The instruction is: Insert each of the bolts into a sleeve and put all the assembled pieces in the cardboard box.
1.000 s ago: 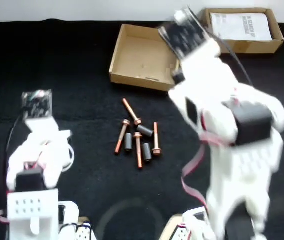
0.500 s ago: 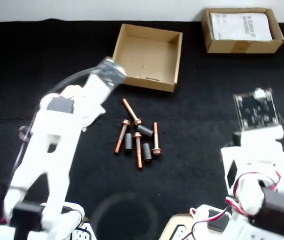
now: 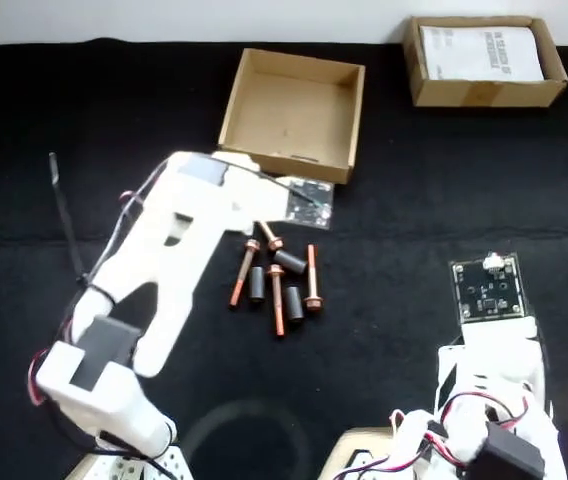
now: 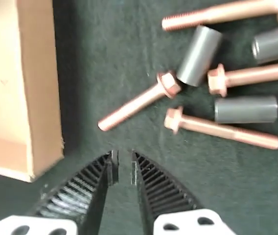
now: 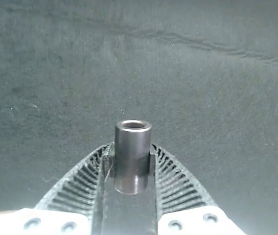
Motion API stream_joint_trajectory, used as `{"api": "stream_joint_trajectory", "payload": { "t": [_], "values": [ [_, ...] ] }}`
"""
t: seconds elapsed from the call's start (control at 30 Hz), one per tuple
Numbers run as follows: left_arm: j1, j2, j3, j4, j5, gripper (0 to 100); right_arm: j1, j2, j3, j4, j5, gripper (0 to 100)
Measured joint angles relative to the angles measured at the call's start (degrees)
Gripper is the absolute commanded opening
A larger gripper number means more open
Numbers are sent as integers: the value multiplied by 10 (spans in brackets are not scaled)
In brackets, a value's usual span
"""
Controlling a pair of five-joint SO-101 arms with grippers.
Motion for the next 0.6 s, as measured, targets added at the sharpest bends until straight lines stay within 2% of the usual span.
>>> {"api": "stream_joint_trajectory", "payload": {
  "t": [0.2, 0.4, 0.6],
  "values": [
    [17, 89, -110, 96, -16, 70, 0, -4, 29, -39, 0, 9],
    [15, 173, -208, 127, -16, 72, 0, -4, 30, -40, 0, 9],
    [38, 207, -252, 161, -16, 171, 0, -4, 30, -40, 27, 9]
  ]
}}
